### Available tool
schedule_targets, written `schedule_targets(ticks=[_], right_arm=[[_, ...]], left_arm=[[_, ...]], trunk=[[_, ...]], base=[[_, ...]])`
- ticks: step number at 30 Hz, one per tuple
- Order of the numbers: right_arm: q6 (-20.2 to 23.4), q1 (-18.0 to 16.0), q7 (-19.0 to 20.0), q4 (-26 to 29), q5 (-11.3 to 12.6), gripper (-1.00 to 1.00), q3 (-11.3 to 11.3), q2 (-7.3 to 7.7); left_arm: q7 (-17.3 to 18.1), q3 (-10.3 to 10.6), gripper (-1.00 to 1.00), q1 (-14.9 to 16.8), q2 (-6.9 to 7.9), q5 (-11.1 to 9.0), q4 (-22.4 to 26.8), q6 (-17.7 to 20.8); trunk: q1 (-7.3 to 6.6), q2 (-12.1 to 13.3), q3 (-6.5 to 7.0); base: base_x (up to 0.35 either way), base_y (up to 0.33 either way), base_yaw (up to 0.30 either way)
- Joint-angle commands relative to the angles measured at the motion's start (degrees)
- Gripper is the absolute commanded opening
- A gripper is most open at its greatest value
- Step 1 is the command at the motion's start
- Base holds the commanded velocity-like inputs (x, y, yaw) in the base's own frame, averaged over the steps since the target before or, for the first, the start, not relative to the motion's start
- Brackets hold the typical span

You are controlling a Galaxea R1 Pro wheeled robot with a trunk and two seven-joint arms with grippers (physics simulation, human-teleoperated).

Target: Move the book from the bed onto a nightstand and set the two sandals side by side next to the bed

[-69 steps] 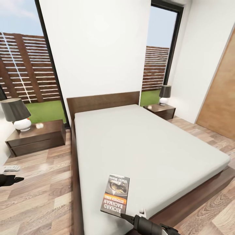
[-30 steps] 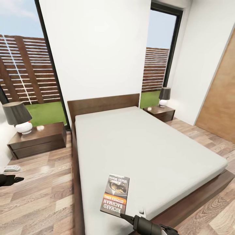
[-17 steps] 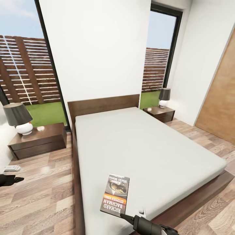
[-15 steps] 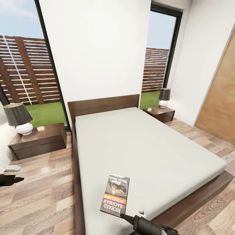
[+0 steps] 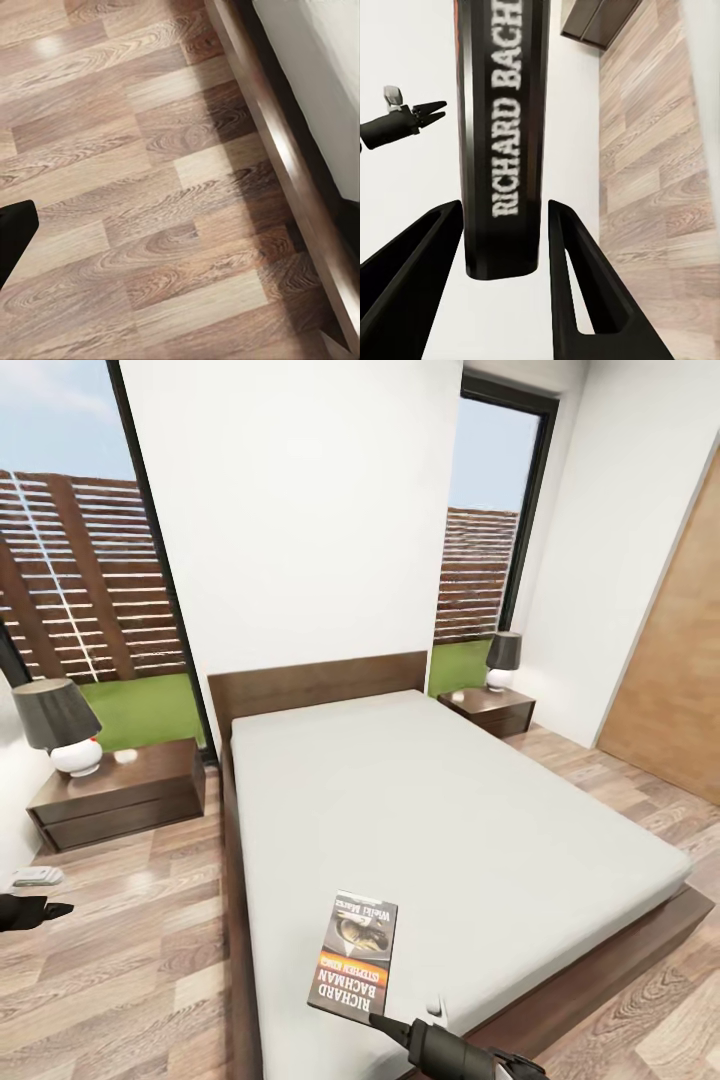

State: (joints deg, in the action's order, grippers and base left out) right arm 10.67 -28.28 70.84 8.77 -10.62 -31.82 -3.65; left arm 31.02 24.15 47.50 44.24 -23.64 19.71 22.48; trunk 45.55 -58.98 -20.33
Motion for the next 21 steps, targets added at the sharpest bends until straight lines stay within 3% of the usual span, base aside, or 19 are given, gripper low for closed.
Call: schedule_targets(ticks=[1,21], right_arm=[[0.58,-0.02,0.23,0.13,-0.51,-1.00,-0.51,-0.04],[-2.13,0.08,-0.30,0.09,-0.67,-1.00,-0.51,-0.04]], left_arm=[[0.00,0.26,1.00,0.05,0.03,-0.53,0.06,0.46],[-0.02,0.21,1.00,0.05,0.05,-0.53,0.06,0.46]], trunk=[[-0.22,0.37,0.11],[-4.61,8.39,3.70]], base=[[0.000,0.000,0.000],[0.000,0.000,0.000]])
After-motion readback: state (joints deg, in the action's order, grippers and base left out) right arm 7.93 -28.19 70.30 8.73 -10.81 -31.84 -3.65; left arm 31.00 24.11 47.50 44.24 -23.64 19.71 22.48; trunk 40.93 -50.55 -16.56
